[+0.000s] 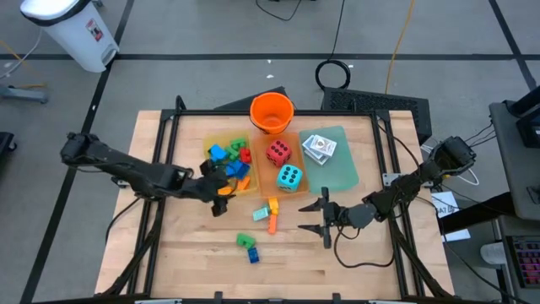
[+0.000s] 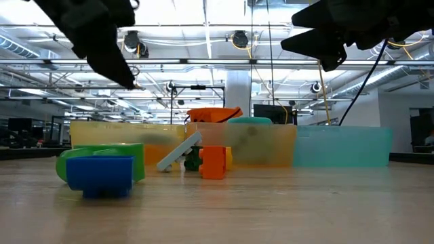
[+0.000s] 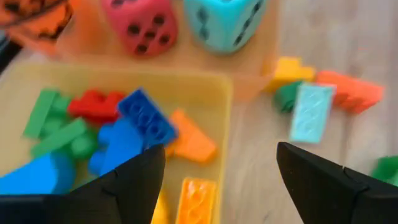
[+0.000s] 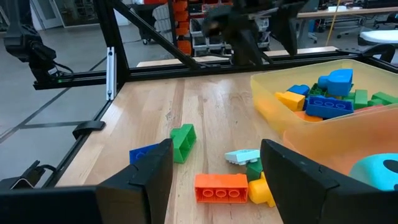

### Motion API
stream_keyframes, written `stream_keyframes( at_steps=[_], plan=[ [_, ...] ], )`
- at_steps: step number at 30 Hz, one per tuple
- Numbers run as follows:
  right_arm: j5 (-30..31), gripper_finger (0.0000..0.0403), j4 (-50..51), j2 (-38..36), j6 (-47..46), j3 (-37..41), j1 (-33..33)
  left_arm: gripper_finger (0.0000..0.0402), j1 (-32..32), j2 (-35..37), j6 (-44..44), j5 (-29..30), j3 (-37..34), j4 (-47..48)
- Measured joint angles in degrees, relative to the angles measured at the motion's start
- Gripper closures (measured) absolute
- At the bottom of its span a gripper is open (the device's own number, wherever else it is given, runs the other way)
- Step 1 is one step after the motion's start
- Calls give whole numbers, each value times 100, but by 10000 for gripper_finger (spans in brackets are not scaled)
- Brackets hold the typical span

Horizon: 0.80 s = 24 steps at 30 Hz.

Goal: Pick & Place Toys
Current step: Put the yellow game piece into the yellow bin

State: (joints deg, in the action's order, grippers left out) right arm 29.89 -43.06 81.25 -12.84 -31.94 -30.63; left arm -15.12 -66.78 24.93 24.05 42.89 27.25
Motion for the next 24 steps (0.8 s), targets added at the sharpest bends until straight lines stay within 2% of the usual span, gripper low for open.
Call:
stream_keyframes(
  at_steps=[6,9,13,16,19,24],
  plan=[
    [-30,193,-648,231,-400,-2,250,89,-190,736,-387,67,-896,-1455],
    [-462,199,-788,605,-429,-247,460,89,-147,949,-354,138,-1298,-1823],
    [-938,249,484,1189,-337,-1260,756,89,-24,1046,-274,182,-1602,-2150],
    [-1051,317,1940,1688,34,-2173,956,89,69,1049,-166,199,-1676,-2191],
    [-1047,384,2844,2203,293,-2900,1175,89,148,1047,-49,203,-1700,-2189],
    [-1022,387,3043,2796,799,-3386,1405,89,182,1047,-44,203,-1702,-2198]
  ],
)
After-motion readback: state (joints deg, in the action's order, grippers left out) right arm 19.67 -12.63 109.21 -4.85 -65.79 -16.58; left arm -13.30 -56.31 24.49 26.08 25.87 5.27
